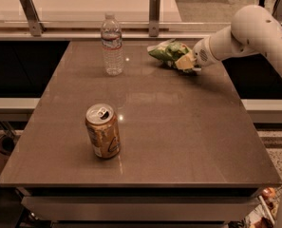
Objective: Move green jalapeno chip bag near orange can
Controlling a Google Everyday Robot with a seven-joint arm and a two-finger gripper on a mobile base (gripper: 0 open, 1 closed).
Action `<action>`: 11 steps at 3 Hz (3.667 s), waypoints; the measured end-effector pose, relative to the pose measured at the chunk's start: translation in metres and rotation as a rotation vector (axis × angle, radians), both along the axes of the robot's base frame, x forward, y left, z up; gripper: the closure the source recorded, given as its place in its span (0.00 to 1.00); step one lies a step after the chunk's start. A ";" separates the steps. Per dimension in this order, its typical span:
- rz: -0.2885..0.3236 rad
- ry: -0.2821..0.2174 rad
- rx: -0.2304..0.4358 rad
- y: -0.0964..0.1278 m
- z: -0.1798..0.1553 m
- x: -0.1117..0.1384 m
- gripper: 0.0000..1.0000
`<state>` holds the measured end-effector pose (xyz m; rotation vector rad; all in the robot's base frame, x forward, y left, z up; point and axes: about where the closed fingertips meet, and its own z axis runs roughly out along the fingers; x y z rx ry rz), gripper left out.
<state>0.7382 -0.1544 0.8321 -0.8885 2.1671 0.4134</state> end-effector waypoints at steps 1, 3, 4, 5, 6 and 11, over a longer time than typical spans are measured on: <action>0.002 -0.019 0.010 0.001 0.020 -0.014 1.00; 0.040 -0.059 0.084 -0.010 0.059 -0.039 1.00; 0.078 -0.069 0.127 -0.019 0.081 -0.065 1.00; 0.091 -0.070 0.140 -0.028 0.099 -0.096 1.00; 0.101 -0.061 0.134 -0.031 0.109 -0.124 1.00; 0.241 -0.065 0.080 0.016 0.056 -0.311 1.00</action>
Offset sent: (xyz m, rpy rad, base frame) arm -0.0398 -0.0112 0.0675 0.0732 -0.0747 0.0203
